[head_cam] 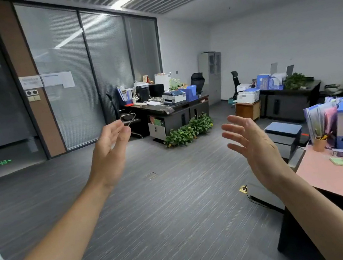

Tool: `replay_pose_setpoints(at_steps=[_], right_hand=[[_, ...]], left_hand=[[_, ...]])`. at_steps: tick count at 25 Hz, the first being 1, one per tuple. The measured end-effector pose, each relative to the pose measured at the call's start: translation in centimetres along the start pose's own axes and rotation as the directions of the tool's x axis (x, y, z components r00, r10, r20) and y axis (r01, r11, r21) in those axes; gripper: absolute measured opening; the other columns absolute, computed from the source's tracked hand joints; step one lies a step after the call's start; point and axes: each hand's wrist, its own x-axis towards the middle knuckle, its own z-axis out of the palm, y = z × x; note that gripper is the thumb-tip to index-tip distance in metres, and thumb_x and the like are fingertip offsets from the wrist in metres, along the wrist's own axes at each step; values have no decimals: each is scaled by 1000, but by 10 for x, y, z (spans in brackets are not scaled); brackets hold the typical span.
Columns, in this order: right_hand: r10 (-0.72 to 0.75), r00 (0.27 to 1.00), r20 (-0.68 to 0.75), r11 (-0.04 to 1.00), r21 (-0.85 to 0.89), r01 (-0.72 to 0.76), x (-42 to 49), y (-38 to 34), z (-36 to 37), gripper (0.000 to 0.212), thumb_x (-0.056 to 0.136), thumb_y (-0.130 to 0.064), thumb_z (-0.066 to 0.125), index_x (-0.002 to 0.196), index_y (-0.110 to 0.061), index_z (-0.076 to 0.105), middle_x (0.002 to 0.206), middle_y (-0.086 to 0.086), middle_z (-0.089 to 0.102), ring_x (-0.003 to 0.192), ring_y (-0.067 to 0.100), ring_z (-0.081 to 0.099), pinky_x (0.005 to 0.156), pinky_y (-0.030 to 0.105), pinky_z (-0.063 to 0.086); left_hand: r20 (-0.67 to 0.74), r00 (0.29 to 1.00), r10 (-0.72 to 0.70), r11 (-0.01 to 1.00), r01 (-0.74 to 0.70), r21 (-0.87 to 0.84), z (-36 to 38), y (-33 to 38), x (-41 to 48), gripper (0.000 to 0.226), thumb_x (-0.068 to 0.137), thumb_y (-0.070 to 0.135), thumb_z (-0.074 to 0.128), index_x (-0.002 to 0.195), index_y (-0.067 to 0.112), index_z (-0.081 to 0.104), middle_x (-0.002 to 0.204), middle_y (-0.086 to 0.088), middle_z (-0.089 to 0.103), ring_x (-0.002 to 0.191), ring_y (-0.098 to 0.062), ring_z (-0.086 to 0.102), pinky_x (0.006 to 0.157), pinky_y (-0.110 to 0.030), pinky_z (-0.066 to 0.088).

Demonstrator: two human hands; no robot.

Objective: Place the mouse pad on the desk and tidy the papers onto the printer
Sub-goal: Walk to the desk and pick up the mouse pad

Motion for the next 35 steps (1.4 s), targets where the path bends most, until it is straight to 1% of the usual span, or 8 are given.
replay_pose_setpoints(at_steps=[2, 6, 11, 15, 23, 27, 31, 35], right_hand=[[21, 1000, 14, 1000, 20, -21, 11, 11, 4, 51, 91, -62, 35, 127, -33, 58, 132, 0, 66, 125, 16, 61, 110, 47, 44], [40, 998, 51, 999, -28, -38, 51, 55, 23, 68, 78, -81, 43, 128, -36, 58, 132, -3, 66, 124, 14, 62, 109, 45, 45], [36, 999, 23, 999, -25, -36, 139, 124, 64, 73, 70, -88, 47, 124, -40, 59, 129, -4, 67, 123, 15, 63, 110, 48, 45], [45, 999, 27, 999, -12, -44, 229, 161, 119, 75, 69, -89, 47, 124, -40, 60, 130, -4, 67, 124, 15, 62, 111, 49, 44], [14, 997, 79, 1000, 11, -15, 387, 235, 189, 88, 72, -86, 45, 139, -29, 51, 134, -1, 65, 126, 14, 61, 111, 46, 44], [-5, 995, 104, 1000, 27, 2, 480, 293, 202, 86, 72, -87, 43, 136, -31, 54, 135, -3, 66, 127, 14, 60, 110, 44, 44], [-19, 996, 88, 999, 34, 16, 602, 351, 213, 80, 74, -86, 42, 133, -34, 58, 133, -8, 67, 126, 11, 61, 110, 42, 44], [5, 996, 84, 999, 52, -9, 718, 399, 232, 79, 75, -84, 45, 133, -33, 58, 133, -5, 67, 126, 13, 61, 110, 46, 43]], left_hand=[[-8, 999, -35, 999, 35, -14, 4, -10, 7, 65, 79, 67, 55, 133, 29, 54, 141, 10, 56, 133, -6, 50, 116, -47, 37], [-14, 998, -58, 998, 58, -20, 10, -64, 45, 68, 79, 66, 55, 135, 27, 55, 140, 9, 57, 132, -6, 51, 116, -49, 36], [24, 998, -62, 998, 63, -25, 13, -151, 117, 71, 79, 67, 54, 136, 25, 53, 140, 9, 56, 131, -5, 52, 114, -48, 39], [12, 998, -59, 998, 60, -32, 0, -206, 199, 70, 80, 66, 54, 136, 24, 53, 139, 8, 57, 130, -6, 53, 113, -47, 41], [9, 997, -76, 997, 76, -11, -7, -301, 350, 72, 82, 68, 47, 137, 23, 53, 142, 7, 56, 133, -8, 51, 114, -47, 39], [-12, 997, -70, 997, 70, -42, 16, -366, 435, 74, 79, 65, 47, 137, 18, 54, 140, 4, 58, 130, -8, 54, 111, -41, 44], [-11, 999, -51, 998, 51, -36, 54, -435, 547, 66, 83, 63, 44, 133, 22, 56, 135, 10, 61, 126, -6, 57, 108, -44, 46], [-32, 998, -52, 997, 50, -53, 75, -491, 656, 63, 86, 62, 39, 132, 23, 56, 134, 10, 61, 124, -7, 58, 107, -46, 47]])
